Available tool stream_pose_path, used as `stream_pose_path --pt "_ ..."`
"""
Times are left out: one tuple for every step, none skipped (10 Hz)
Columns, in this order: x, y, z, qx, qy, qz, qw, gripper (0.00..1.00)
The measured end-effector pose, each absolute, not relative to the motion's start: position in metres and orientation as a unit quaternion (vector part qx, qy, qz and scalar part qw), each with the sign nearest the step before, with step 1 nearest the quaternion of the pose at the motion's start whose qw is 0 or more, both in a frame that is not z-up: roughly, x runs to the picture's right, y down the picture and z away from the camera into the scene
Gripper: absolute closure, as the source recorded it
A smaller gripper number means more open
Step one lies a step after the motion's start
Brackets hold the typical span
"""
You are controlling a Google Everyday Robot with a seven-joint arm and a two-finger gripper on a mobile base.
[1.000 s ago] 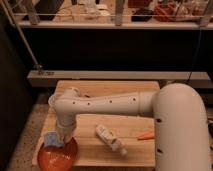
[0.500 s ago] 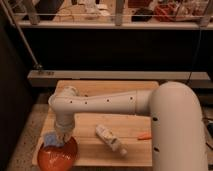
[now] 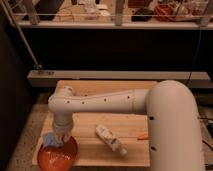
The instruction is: Place the white sponge in the ceramic bowl
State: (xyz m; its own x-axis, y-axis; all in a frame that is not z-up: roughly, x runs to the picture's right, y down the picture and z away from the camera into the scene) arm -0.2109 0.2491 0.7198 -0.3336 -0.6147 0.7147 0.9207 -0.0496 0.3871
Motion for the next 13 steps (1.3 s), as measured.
stream_pose_path --pt "-0.2109 0.2491 0.7199 -0.185 -0.417 -0.702 0.547 0.89" --pt "-0.2116 0.2497 0.7198 -0.186 -0.416 -0.702 0.547 0.89" --pt "-0.212 0.2501 0.7194 -0.188 -0.414 -0.703 0.547 0.89" --pt "-0.2118 0.2497 0.7191 -0.189 -0.412 -0.704 0.547 0.89" --pt "-0.212 0.2496 0.7191 -0.192 -0.409 -0.705 0.547 0.89" --pt "-0.2125 0.2495 0.7186 -0.194 -0.407 -0.705 0.547 0.89" --pt "-0.2125 0.2493 0.7183 -0.195 -0.405 -0.706 0.547 0.89" --pt "-0.2127 0.2493 0.7181 -0.197 -0.403 -0.707 0.547 0.89" --pt "-0.2133 0.2494 0.7177 -0.198 -0.4 -0.708 0.547 0.89" --pt "-0.2134 0.2494 0.7173 -0.2 -0.399 -0.709 0.546 0.89" --pt "-0.2141 0.2491 0.7171 -0.201 -0.397 -0.71 0.546 0.89" --pt "-0.2143 0.2488 0.7168 -0.202 -0.395 -0.712 0.545 0.89" --pt "-0.2146 0.2489 0.7161 -0.204 -0.394 -0.713 0.543 0.89"
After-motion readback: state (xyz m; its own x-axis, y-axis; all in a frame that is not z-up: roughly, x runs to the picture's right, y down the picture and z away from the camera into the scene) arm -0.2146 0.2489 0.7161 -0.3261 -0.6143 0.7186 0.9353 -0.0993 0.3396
